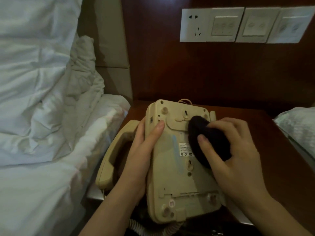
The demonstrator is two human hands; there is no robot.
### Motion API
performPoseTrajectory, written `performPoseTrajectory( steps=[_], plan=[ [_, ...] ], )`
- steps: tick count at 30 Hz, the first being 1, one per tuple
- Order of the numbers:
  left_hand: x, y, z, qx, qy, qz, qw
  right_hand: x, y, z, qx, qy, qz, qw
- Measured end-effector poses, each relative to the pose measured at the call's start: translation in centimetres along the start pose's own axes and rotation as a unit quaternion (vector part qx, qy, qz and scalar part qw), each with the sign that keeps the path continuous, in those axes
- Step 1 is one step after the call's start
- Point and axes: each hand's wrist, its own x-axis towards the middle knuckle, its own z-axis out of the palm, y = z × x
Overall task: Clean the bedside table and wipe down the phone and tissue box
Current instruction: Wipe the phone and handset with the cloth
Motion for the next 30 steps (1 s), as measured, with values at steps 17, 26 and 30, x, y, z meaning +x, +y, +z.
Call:
performPoseTrajectory(
  steps=[17, 26, 30],
  plan=[
    [-0.5, -0.2, 0.3, 0.041, 0.033, 0.064, 0.997, 0.5, -4.3, 1.0, -0.061, -0.106, -0.048, 0.991],
    [-1.2, 0.0, -0.1, -0.013, 0.044, 0.075, 0.996, -3.2, -6.4, 1.6, -0.085, -0.156, -0.098, 0.979],
    [-1.3, 0.1, 0.4, 0.011, 0.045, 0.092, 0.995, -0.3, -6.5, 2.5, -0.075, -0.069, -0.062, 0.993]
  ],
)
